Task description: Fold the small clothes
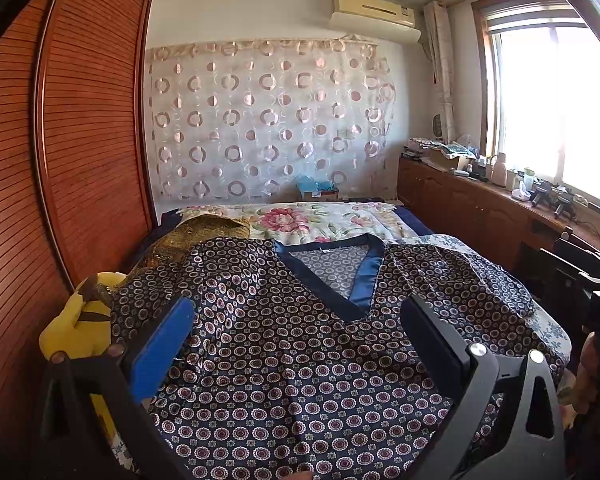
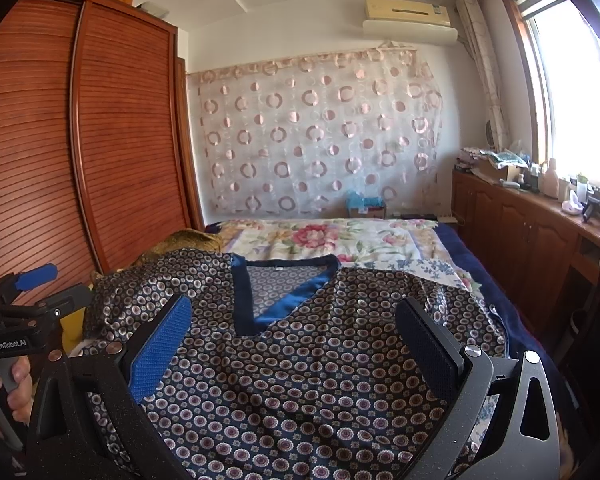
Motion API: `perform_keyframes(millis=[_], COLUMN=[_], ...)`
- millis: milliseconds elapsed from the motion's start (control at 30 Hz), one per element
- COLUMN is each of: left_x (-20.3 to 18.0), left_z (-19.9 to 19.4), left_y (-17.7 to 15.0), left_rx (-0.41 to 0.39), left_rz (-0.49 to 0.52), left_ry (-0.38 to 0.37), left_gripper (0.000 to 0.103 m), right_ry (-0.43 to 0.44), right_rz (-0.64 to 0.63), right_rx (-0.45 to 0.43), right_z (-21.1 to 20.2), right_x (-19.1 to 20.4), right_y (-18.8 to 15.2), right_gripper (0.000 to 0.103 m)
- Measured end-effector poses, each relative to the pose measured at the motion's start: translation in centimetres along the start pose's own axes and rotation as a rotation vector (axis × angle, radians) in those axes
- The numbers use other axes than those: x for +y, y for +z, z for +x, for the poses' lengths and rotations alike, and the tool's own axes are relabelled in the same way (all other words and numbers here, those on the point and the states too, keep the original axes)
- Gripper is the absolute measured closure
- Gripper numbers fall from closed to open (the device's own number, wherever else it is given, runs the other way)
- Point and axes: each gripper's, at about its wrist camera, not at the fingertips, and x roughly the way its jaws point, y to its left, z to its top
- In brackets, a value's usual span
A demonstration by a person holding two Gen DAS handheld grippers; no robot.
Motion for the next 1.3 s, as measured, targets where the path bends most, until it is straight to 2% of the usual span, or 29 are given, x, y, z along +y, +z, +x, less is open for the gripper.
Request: perform_keyframes(millis=[1300], left_x=[-0.25], left_z=[-0.19], left_y=[0.2], left_rx=[-0.007], left_rz=[0.02], left_ry=[0.011], left_gripper=[0.0], right_ry=[-0.002], right_rz=[0.004], right_rx=[-0.003], right_z=[-0.31], right_x=[-0.41], right_y=[0.21], right_gripper=[0.0])
